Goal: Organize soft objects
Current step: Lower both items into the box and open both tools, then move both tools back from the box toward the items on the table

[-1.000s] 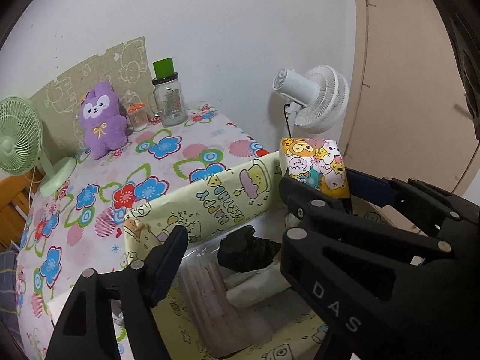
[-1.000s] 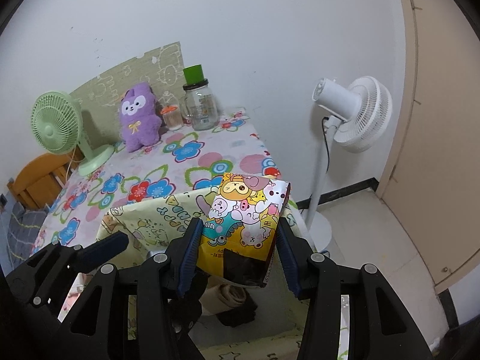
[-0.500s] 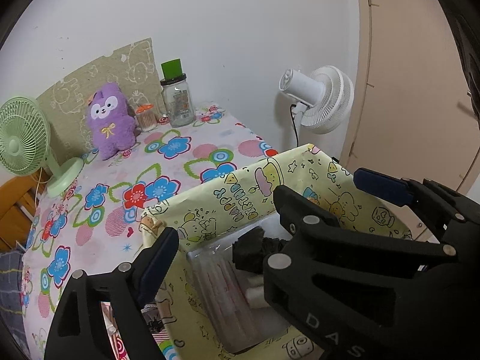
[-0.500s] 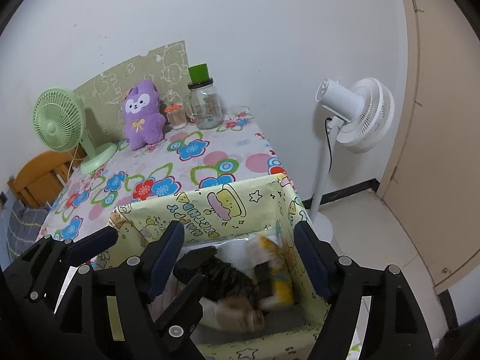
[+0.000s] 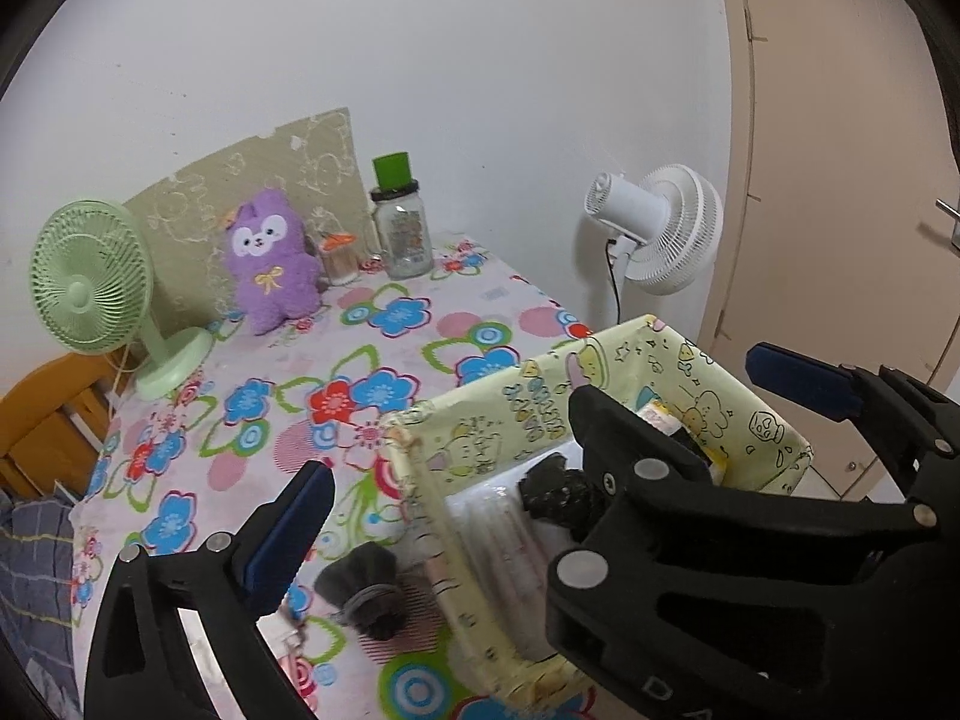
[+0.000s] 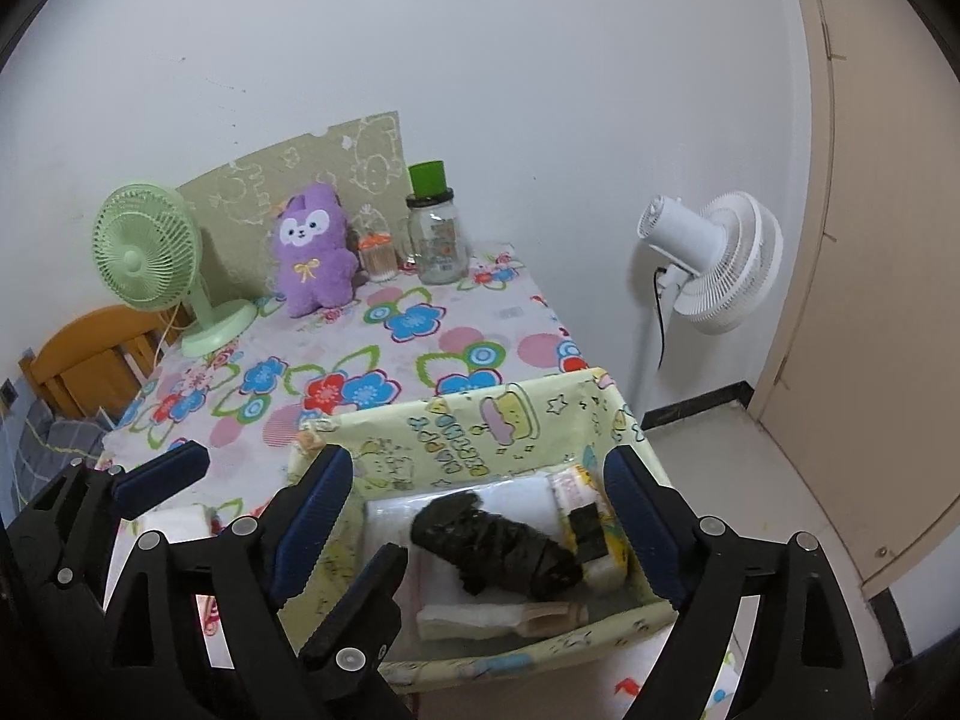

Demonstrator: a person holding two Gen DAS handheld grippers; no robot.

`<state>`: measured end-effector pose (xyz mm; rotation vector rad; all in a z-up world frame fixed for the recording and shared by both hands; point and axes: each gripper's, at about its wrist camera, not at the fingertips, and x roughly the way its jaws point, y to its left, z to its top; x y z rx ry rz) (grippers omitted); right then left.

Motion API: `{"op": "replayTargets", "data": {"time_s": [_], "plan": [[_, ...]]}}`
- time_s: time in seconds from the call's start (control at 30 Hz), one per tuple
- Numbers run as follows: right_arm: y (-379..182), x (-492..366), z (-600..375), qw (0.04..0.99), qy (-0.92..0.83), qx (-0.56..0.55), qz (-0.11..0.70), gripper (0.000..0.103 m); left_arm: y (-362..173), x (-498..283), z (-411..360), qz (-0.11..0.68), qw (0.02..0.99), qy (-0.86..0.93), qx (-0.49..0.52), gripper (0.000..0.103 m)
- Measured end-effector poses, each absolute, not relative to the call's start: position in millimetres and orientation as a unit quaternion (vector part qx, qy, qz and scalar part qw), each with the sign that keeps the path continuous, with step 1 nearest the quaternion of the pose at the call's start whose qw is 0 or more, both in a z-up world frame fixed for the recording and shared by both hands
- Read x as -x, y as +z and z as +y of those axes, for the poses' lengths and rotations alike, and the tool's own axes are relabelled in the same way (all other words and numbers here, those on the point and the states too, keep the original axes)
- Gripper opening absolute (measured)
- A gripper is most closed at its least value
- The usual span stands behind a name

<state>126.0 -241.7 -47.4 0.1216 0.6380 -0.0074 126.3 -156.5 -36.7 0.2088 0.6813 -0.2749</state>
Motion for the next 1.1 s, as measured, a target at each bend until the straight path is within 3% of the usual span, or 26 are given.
{"op": "replayTargets", "data": {"time_s": [1.1], "plan": [[-26,-83,-111,0.959,0.056,-0.017,0.279,0.096,-24,-78,-30,0.311,0.946,-0.072,-0.059,0.103]]}}
